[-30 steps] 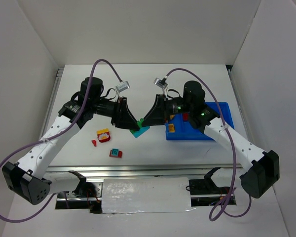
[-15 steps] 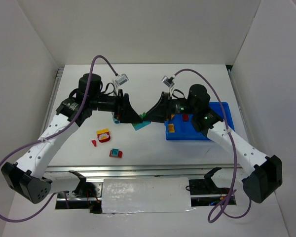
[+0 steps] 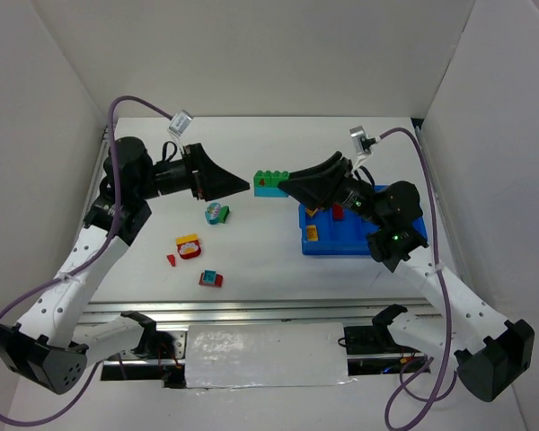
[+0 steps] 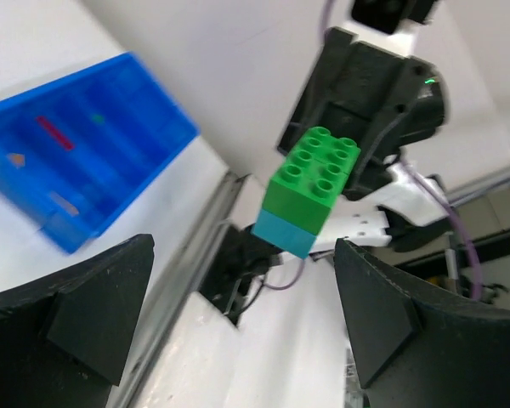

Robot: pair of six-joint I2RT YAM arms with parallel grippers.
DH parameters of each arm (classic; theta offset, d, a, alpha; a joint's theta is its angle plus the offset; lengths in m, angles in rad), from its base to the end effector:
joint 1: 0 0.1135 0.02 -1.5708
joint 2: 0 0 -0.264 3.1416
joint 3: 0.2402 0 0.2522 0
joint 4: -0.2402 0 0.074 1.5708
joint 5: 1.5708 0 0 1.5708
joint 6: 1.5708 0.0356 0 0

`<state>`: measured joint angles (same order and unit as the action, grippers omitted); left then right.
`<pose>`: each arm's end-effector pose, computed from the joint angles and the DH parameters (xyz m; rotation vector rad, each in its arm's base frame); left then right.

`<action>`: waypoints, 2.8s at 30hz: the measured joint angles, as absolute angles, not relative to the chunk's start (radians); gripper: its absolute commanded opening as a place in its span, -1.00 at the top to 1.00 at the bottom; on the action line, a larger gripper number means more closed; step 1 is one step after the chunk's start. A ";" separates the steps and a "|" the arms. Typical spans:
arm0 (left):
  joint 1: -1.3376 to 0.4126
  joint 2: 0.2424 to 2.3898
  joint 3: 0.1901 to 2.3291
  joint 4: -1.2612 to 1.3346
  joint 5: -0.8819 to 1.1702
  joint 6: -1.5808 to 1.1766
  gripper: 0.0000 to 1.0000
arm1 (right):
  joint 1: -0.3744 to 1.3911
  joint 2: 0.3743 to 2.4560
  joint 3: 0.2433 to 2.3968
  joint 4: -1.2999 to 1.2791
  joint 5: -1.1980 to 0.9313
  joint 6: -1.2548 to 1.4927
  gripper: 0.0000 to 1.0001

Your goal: Sort the legos into containers by color

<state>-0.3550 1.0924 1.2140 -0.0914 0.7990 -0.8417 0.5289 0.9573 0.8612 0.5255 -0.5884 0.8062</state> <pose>0.2097 -0.1050 0.4401 0.2952 1.7503 -1.5127 0.1729 0.1239 0.4087 -0.4054 1.2998 1.4804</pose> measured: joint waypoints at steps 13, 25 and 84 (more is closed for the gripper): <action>-0.390 1.123 1.200 0.320 0.921 -1.077 -0.87 | 0.549 1.038 0.875 0.698 -0.514 0.925 1.00; -0.408 1.124 1.200 0.272 0.915 -1.015 -0.88 | 0.572 1.106 0.947 0.789 -0.516 0.980 1.00; -0.286 1.146 1.273 -0.658 0.424 -0.459 -0.92 | 0.011 1.453 1.124 -0.772 0.256 0.726 -0.99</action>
